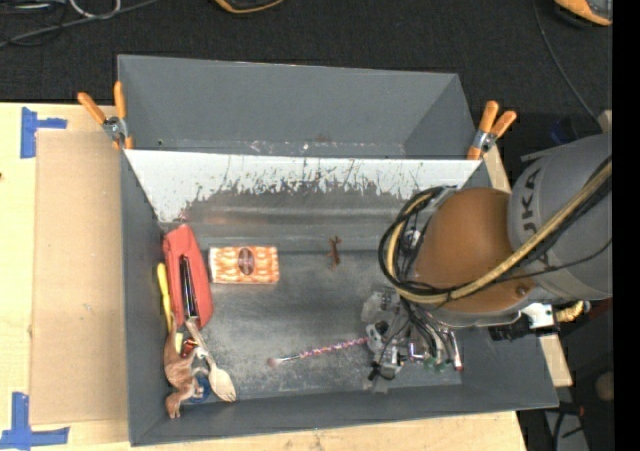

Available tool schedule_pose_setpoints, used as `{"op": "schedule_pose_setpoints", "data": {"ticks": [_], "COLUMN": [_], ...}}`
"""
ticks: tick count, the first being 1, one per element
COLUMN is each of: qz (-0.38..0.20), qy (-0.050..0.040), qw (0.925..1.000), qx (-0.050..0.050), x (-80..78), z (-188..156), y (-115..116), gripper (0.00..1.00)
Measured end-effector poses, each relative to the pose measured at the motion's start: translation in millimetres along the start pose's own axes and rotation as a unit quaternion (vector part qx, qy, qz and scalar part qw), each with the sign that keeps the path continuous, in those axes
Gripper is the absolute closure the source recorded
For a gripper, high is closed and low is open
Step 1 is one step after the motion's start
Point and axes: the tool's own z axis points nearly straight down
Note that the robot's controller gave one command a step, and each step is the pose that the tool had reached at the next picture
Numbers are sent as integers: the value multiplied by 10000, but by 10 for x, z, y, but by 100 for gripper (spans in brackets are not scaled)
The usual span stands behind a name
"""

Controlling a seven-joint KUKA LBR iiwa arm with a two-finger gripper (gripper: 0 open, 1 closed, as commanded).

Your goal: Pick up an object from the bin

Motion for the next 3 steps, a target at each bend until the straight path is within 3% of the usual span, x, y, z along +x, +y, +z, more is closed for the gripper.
{"op": "schedule_pose_setpoints", "data": {"ticks": [1, 2, 3], "qz": [-282, -127, -125], "qy": [-26, 26, 30], "qw": [9996, 9999, 9999], "qx": [-5, 4, 4], "x": [63, -188, -187], "z": [138, 411, 407], "y": [169, -410, -411], "gripper": [0, 100, 100]}}
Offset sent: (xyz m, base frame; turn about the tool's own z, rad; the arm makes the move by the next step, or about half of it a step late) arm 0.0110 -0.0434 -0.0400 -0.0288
